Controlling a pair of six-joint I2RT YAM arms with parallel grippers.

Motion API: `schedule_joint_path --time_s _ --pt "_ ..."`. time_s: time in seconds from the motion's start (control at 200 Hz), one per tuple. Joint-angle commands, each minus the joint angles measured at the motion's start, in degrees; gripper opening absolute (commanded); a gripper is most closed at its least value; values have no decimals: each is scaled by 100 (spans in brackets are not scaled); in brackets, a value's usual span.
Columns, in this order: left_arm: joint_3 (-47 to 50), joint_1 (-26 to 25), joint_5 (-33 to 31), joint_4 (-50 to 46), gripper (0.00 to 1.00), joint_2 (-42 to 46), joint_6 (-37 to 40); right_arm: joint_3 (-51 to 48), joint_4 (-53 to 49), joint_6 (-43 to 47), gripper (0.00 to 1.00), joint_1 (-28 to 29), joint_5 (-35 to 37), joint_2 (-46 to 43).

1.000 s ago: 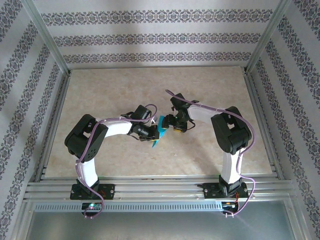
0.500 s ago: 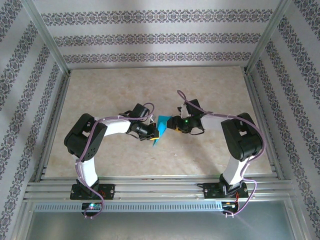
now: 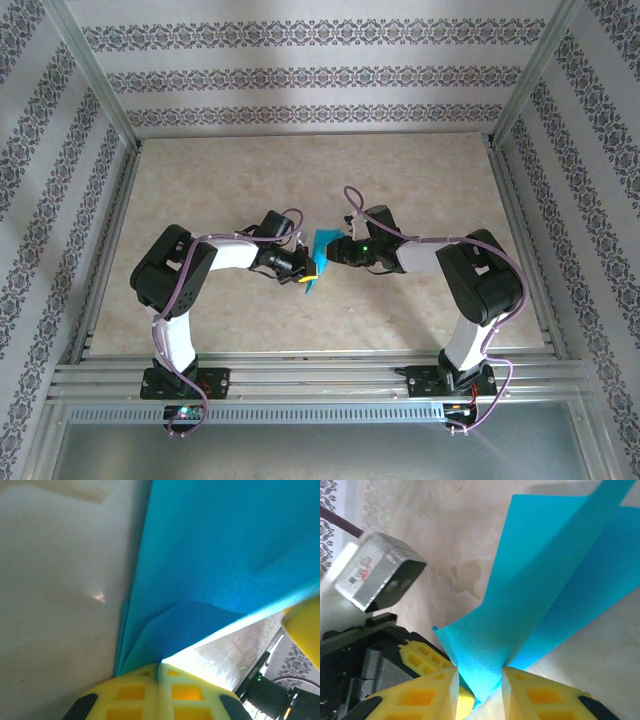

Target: Fold a paper plane with a square sheet of paper (pick it up from the middle)

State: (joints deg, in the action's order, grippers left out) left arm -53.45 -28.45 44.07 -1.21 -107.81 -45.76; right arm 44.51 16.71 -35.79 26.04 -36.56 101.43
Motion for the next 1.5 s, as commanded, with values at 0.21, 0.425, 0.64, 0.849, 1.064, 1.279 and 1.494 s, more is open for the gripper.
schedule_joint_path --time_s 0.21,0.425,0.64,0.849,1.064,1.279,1.494 --pt "270 205 293 612 0 -126 -363 -353 623 230 26 15 -242 -69" --pt "268 215 288 596 0 -135 -352 -717 833 453 26 -12 -258 -389" --pt "314 225 268 632 0 -131 -344 -549 922 545 25 151 -545 -376" --pt "368 220 260 667 1 -115 -340 -197 1113 337 23 207 -681 114" --pt "371 225 252 677 2 -123 -343 87 1082 303 21 217 -729 505" --pt "379 225 249 675 3 -125 -344 228 1072 228 21 218 -704 762" --pt "391 226 247 684 4 -129 -338 336 915 213 22 217 -637 904"
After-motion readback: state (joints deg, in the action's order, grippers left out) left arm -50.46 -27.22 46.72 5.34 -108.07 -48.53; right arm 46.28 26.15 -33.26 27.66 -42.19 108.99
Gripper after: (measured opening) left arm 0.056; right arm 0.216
